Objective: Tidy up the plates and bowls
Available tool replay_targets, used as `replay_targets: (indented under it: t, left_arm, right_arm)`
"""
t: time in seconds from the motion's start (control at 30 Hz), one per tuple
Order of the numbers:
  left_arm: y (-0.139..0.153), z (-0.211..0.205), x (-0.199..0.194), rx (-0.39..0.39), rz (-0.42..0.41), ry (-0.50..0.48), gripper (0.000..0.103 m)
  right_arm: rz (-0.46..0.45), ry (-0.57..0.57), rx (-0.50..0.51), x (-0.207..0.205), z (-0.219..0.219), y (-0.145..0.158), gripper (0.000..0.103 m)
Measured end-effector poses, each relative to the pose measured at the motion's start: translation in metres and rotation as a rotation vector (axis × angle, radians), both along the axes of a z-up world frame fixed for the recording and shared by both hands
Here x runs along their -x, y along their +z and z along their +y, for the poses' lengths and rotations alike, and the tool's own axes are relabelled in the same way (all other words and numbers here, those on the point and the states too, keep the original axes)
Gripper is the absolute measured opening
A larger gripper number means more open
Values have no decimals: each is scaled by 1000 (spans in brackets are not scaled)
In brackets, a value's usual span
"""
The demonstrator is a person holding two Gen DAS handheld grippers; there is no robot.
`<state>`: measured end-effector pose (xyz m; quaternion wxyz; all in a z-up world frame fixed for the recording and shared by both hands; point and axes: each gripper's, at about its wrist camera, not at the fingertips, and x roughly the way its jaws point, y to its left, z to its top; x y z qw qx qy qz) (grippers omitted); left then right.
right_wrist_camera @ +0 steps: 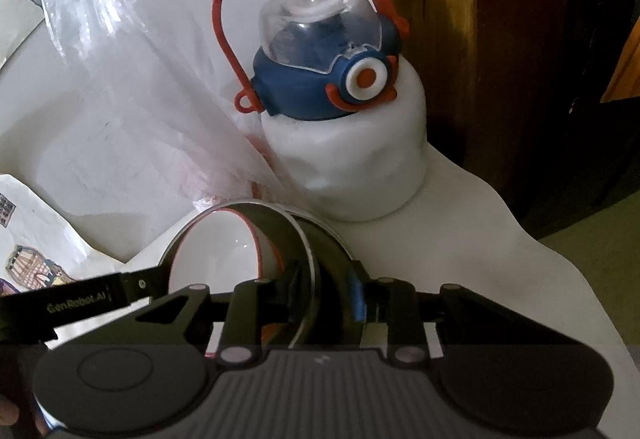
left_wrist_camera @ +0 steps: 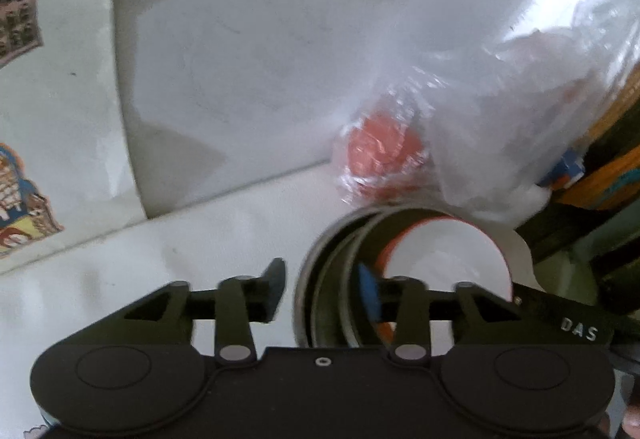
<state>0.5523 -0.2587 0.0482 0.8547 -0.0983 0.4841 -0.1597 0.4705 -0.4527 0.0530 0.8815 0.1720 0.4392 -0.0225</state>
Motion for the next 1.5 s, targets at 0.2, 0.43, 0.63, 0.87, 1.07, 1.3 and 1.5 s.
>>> replay_targets:
  t: [0.2, 0.43, 0.63, 0.87, 1.07, 1.3, 1.5]
  left_arm:
    - [2, 10, 0, 27, -6, 16, 58]
    - [10, 13, 8, 31, -33, 13, 69]
    - [13, 20, 17, 27, -57, 8, 78]
    - [17, 31, 34, 23, -97, 12, 87]
    - [26, 43, 51, 3, -139, 10, 94]
    - [31, 64, 73, -3, -179, 20, 99]
    - [37, 76, 93, -24, -237, 22, 101]
  right_arm:
    - [-5, -48, 27, 4, -5, -3, 64]
    - [-15, -62, 40, 9, -2, -4, 71]
    - [-44, -73, 71, 23, 1, 0, 79]
    - [-85, -89, 113, 43, 13, 6, 85]
    - [-141, -96, 135, 64, 26, 14, 93]
    - [-186, -81, 163, 92, 47, 22, 96]
    - [-214, -69, 190, 105, 63, 28, 98]
